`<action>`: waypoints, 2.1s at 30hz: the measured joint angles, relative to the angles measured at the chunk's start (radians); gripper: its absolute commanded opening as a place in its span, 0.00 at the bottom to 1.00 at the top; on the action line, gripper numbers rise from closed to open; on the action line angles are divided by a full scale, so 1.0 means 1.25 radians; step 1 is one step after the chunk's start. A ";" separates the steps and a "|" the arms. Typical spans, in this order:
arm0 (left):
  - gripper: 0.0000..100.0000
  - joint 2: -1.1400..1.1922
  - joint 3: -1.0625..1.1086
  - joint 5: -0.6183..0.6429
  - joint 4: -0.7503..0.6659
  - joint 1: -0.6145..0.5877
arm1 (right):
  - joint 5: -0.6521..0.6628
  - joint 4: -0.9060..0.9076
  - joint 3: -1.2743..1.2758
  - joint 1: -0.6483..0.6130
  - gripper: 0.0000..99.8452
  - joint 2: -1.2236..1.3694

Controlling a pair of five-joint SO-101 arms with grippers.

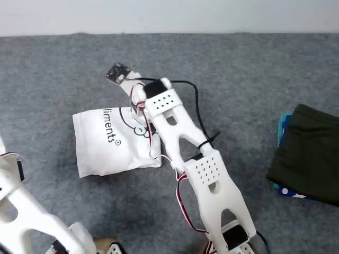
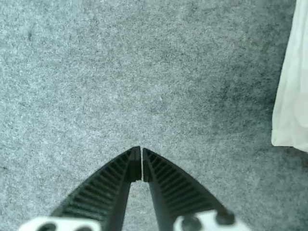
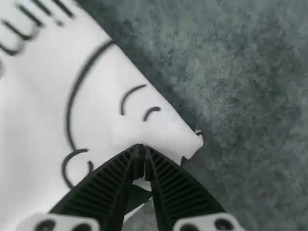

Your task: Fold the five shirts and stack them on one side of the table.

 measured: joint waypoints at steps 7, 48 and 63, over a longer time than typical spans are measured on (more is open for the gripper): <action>0.01 0.000 0.000 0.000 0.000 0.000 | -0.002 0.083 -0.086 0.025 0.01 0.015; 0.01 0.000 0.000 0.000 0.000 0.000 | -0.102 0.303 0.338 -0.101 0.01 -0.216; 0.01 0.000 0.000 0.000 0.000 0.000 | -0.279 0.303 0.308 -0.102 0.32 -0.366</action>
